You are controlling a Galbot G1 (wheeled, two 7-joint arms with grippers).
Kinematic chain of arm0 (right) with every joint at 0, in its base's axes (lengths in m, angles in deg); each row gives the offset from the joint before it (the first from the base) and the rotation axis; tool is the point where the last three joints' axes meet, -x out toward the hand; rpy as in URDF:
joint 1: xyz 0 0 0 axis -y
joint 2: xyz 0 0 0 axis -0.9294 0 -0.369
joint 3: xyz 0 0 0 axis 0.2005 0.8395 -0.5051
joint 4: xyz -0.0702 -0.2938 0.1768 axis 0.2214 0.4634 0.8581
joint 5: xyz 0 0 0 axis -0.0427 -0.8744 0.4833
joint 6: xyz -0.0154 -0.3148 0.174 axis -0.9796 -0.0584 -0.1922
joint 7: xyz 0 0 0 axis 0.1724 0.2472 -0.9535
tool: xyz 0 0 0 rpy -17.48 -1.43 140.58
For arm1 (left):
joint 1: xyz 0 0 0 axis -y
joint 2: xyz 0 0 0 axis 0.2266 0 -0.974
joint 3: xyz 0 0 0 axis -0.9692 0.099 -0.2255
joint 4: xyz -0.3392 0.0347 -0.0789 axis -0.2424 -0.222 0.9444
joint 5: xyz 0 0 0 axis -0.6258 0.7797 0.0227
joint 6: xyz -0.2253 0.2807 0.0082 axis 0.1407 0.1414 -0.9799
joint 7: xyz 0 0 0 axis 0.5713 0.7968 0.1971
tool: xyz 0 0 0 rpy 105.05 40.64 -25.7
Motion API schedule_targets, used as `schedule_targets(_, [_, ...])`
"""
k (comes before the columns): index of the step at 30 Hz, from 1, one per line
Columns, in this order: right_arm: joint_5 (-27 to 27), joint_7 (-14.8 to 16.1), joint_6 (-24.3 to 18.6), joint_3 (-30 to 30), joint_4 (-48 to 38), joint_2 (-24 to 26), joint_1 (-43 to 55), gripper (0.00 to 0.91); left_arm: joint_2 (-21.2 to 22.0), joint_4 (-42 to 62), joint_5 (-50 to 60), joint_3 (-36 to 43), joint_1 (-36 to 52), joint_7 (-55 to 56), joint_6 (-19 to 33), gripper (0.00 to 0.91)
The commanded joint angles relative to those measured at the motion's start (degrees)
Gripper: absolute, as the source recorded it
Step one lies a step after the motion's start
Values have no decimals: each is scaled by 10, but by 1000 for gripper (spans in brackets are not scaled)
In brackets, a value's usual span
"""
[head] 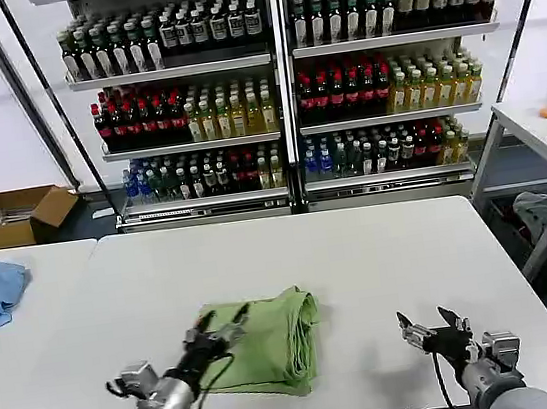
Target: Fold and organize the clothes.
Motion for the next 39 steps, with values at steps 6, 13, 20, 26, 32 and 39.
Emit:
schedule_targets(6, [-6, 0, -2, -2, 5, -6, -8, 907, -26, 102, 116, -28, -8, -31, 22, 907])
schedule_targets(13, [-8, 0, -2, -6, 10, -6, -12, 907, -12, 118, 119, 12, 2, -43, 11, 907])
schedule_targets(20, [-8, 0, -3, -8, 13, -5, -15, 907, -8, 119, 99, 17, 8, -51, 2, 826])
schedule_targets(26, [-8, 0, -2, -8, 14, -4, -16, 907, 2, 116, 27, 4, 6, -56, -13, 312])
schedule_targets(32, [-7, -1, -3, -9, 14, -4, -17, 907, 10, 116, -62, -18, 6, -56, -25, 60])
schedule_targets(39, [-5, -2, -2, -12, 16, -3, -18, 907, 22, 129, -155, -38, 12, -53, -34, 40])
